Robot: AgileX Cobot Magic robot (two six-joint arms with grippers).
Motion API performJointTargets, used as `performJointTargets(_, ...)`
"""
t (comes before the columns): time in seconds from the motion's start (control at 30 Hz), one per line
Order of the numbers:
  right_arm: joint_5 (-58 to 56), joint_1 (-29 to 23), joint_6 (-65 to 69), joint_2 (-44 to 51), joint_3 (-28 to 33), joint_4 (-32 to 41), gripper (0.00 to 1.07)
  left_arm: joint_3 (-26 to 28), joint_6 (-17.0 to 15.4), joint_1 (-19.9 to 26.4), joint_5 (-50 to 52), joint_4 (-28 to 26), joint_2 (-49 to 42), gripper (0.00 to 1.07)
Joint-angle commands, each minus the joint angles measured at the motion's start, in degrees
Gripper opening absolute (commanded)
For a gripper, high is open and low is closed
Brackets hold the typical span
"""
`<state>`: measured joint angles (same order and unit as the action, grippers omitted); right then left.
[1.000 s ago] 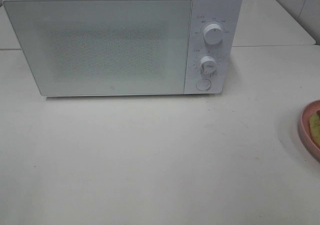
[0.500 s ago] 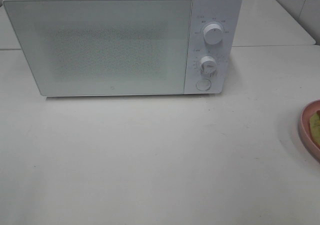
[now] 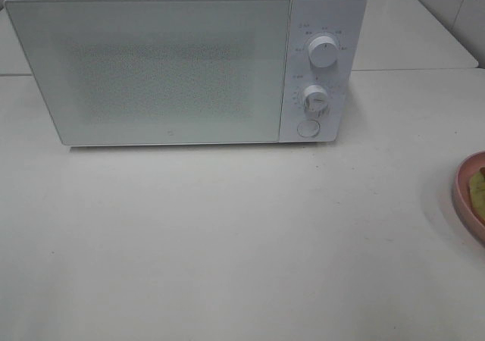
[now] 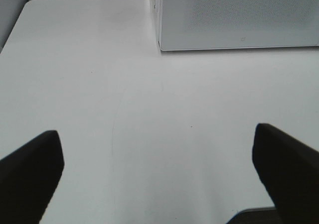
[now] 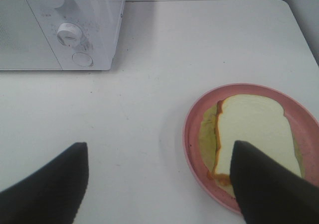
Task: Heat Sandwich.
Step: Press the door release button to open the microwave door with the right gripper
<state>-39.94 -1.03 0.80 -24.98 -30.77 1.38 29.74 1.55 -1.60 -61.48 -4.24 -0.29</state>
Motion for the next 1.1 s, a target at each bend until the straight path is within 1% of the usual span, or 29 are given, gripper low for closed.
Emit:
performJointTargets(0.03,3.0,0.4,0.3,-1.9,0.0,0.1,0.75,-0.1,-0.1,0.3,0.2,-0.1,-1.3,0.98)
performJointTargets(0.27,12.0,0.4,0.1,-9.1,0.0,0.1,0.75,-0.1,-0.1,0.3,0.2,-0.1,-1.3,0.98)
performJointTargets(1.1,33.6,0.4,1.2,-30.9,0.0,0.1,0.75,-0.1,-0.1,0.3,0.2,-0.1,-1.3,0.98)
